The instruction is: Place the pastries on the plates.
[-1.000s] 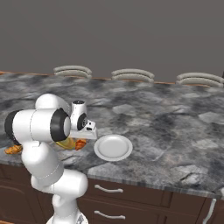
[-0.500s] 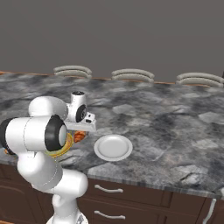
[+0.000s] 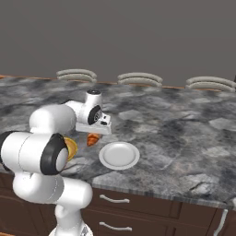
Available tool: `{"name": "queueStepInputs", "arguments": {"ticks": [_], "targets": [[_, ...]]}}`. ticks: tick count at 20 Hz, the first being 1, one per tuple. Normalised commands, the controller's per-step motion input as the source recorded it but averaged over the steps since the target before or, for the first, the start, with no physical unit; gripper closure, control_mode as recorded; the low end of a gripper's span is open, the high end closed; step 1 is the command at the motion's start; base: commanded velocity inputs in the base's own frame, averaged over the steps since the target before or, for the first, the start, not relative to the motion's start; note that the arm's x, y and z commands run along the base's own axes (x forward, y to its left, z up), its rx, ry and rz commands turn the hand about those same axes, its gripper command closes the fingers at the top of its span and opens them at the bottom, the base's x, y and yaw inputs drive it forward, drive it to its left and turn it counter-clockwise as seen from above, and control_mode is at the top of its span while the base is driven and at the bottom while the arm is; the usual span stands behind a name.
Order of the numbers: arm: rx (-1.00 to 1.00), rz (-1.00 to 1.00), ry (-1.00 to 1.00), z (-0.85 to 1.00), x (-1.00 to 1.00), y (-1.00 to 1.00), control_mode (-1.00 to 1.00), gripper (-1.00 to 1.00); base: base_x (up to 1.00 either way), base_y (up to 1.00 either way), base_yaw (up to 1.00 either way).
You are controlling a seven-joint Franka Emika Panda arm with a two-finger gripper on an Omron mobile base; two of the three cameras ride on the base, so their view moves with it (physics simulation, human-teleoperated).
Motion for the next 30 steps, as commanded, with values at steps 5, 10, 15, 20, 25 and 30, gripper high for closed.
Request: {"name": "queueStepInputs", "arguments": {"ticks": [5, 10, 15, 20, 25, 30], "targets": [[0.0, 0.0, 0.02, 0.02, 0.0, -1.0, -1.0, 1.0, 0.0, 0.0, 0.0], [0.01, 0.0, 0.01, -0.21, 0.0, -0.72, -1.0, 1.0, 0.0, 0.0, 0.0], [0.0, 0.0, 0.01, -0.31, 0.0, -0.2, -1.0, -1.0, 0.0, 0.0, 0.0], [0.0, 0.0, 0.0, -0.07, 0.0, 0.0, -1.0, -1.0, 0.0, 0.0, 0.0], [0.0, 0.0, 0.01, 0.06, 0.0, 0.0, -1.0, -1.0, 0.0, 0.0, 0.0], [0.03, 0.0, 0.0, 0.59, -0.14, 0.16, -1.0, -1.0, 0.0, 0.0, 0.0]]}}
